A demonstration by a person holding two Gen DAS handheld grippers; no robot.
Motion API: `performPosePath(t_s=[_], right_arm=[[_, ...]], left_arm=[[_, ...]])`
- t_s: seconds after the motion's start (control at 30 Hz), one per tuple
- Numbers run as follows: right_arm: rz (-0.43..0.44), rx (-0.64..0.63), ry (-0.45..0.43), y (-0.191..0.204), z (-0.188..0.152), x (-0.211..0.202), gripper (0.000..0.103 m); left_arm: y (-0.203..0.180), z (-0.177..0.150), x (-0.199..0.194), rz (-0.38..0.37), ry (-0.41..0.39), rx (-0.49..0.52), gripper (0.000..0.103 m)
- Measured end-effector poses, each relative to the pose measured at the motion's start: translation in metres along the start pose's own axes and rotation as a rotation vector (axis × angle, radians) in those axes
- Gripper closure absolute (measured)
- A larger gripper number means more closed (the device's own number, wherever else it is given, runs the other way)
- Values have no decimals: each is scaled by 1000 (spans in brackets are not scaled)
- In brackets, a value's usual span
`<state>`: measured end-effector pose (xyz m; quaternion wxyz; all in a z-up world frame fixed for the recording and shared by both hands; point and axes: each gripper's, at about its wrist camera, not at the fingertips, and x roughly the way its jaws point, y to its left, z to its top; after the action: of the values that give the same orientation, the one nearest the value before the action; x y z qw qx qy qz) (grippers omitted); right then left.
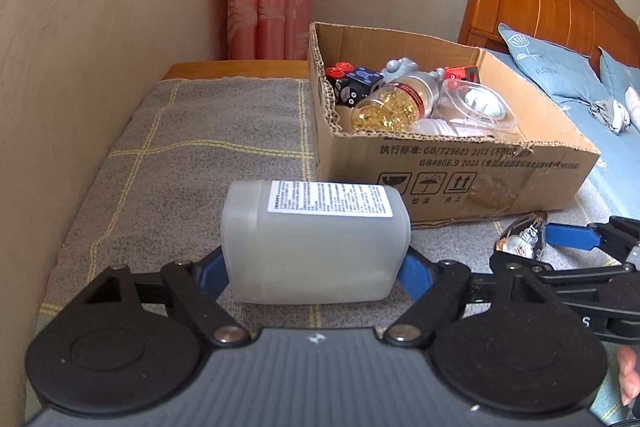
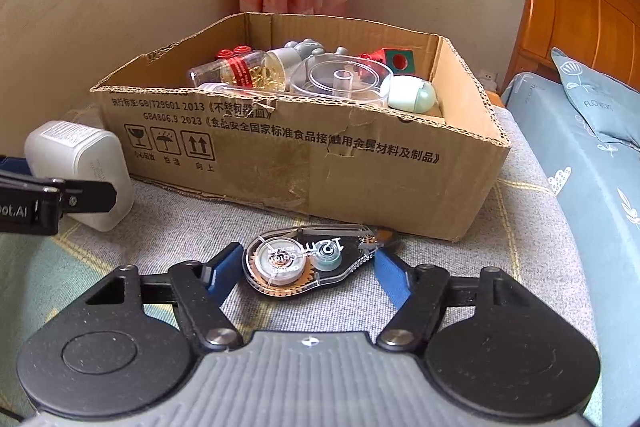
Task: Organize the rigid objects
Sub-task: 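Close the left tool on the white jug while the right grasps the correction tape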
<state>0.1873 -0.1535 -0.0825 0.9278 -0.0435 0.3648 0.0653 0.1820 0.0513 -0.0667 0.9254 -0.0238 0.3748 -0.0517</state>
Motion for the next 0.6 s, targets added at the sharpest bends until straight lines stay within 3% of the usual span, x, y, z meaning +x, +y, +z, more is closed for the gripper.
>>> performPosePath(t_s=[0.23, 0.27, 0.33, 0.43, 0.6], right_arm=[[58, -80, 9, -2, -3, -13, 34], [68, -105, 15, -2, -4, -14, 31], [73, -147, 1, -3, -6, -16, 3], [90, -204, -39, -12, -5, -17, 1], [202, -178, 34, -31, 1, 2, 1]], left_arm=[[-2, 3, -9, -13, 8, 47, 20], [-2, 3, -10, -14, 10, 55, 20], [-2, 2, -12, -18, 14, 65, 20], [-2, 1, -12, -24, 16, 71, 20], [-2, 2, -11, -22, 13, 73, 20]])
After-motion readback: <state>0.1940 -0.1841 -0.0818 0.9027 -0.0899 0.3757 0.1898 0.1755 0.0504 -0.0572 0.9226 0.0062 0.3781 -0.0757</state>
